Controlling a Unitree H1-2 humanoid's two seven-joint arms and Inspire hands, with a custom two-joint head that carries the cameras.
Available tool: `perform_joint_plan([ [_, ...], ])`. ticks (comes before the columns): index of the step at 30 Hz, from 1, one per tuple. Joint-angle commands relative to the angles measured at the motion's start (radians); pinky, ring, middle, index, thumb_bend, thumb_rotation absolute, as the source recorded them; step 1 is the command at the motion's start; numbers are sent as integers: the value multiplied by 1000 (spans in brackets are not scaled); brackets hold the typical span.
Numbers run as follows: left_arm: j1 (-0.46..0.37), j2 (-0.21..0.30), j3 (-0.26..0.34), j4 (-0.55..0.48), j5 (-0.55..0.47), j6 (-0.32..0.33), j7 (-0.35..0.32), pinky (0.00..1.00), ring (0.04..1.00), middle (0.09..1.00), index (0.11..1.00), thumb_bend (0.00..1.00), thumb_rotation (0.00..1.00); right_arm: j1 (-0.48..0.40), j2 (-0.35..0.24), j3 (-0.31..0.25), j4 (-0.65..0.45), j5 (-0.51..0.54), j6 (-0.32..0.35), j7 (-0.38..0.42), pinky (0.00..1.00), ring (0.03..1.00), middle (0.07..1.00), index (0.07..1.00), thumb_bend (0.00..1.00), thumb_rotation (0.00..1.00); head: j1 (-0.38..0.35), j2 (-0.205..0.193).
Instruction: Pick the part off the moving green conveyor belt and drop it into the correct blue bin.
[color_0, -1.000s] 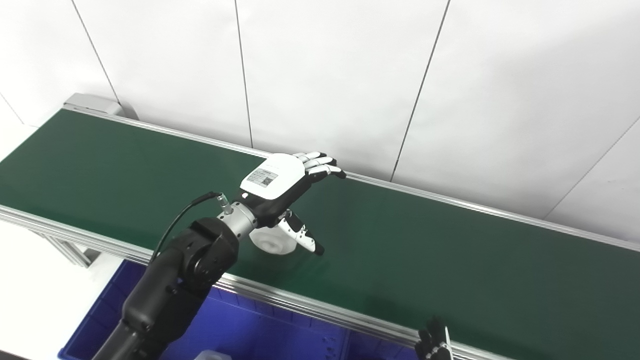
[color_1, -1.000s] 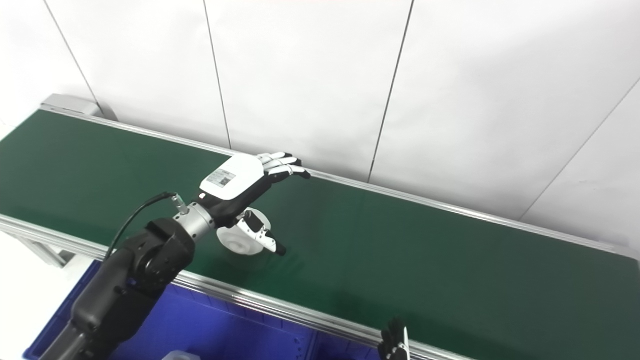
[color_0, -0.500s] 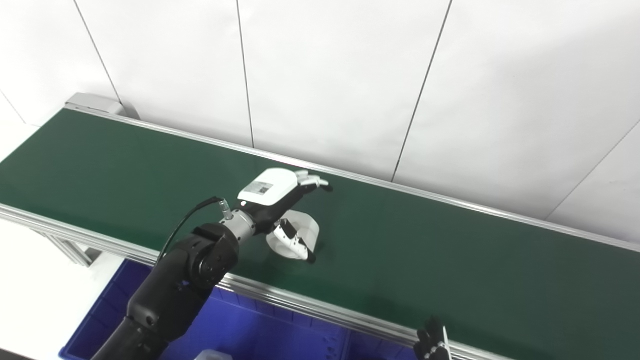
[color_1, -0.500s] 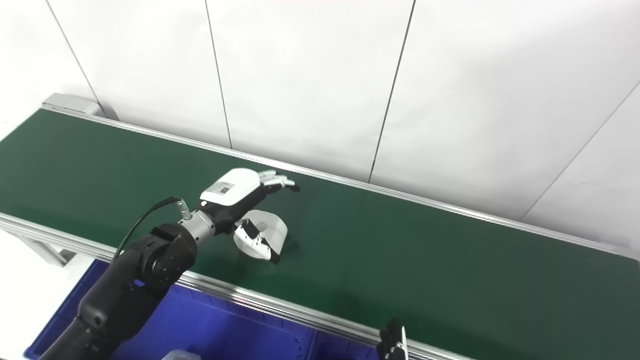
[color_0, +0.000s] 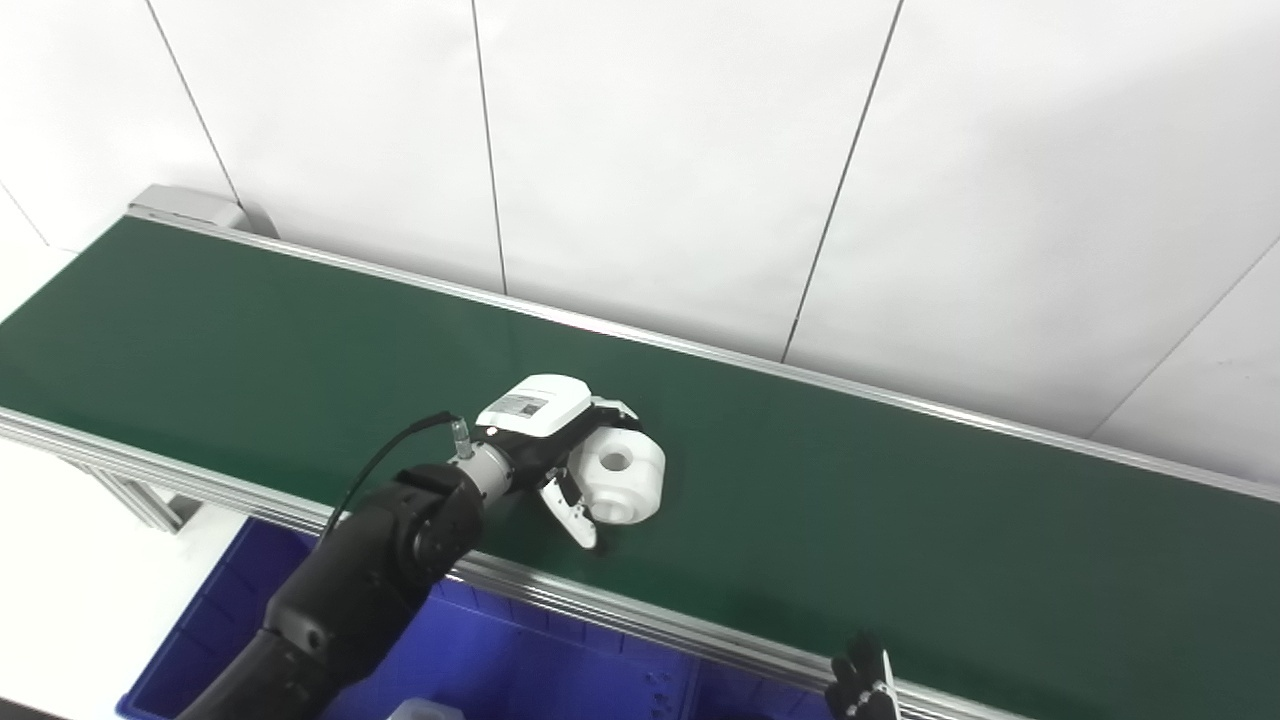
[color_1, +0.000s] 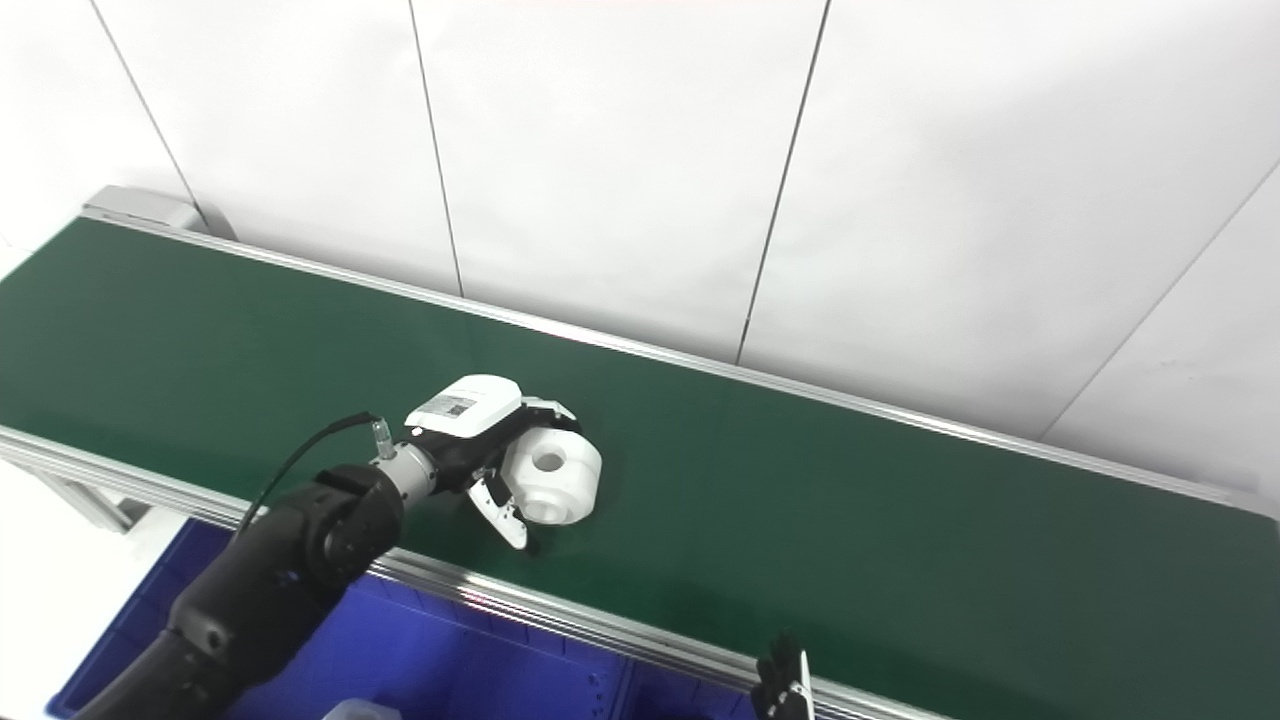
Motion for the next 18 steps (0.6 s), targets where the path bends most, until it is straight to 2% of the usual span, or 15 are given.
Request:
perform_joint_plan([
  [1,-51,-30,-9,83,61,-53,242,627,699,712,699,961,105,12,48,37,-34,-13,-11,-1,1000,1000,1000,1000,812,981,-7,-2],
  [2,-53,-39,-12,114,69,-63,303,594,653,673,664,936,72,14,48,38,-34,-14,-12,-2,1000,1000,1000,1000,815,981,-7,-2],
  [3,-60,-59,-19,170,79,-74,392,582,637,660,652,928,61,16,48,39,-35,-14,-12,-1,1000,1000,1000,1000,816,981,-13,0],
  [4,-65,-72,-24,207,84,-80,449,512,537,534,538,630,15,18,47,40,-36,-14,-12,-1,1000,1000,1000,1000,818,978,-13,0],
  [6,-74,-105,-39,272,92,-91,544,484,495,504,514,566,6,22,46,42,-36,-12,-13,0,1000,1000,1000,1000,816,975,-14,0],
  [8,-78,-126,-51,295,86,-97,574,456,461,488,500,531,1,25,47,44,-36,-9,-14,0,1000,1000,1000,1000,810,970,-15,0],
  [12,-80,-146,-73,315,60,-117,616,421,427,492,487,522,0,27,49,47,-35,-8,-16,0,1000,1000,1000,1000,809,966,-18,2],
  [18,-65,-161,-79,290,41,-112,612,333,371,465,503,522,0,25,52,53,-40,-15,-5,-1,1000,1000,1000,1000,822,970,-28,4],
])
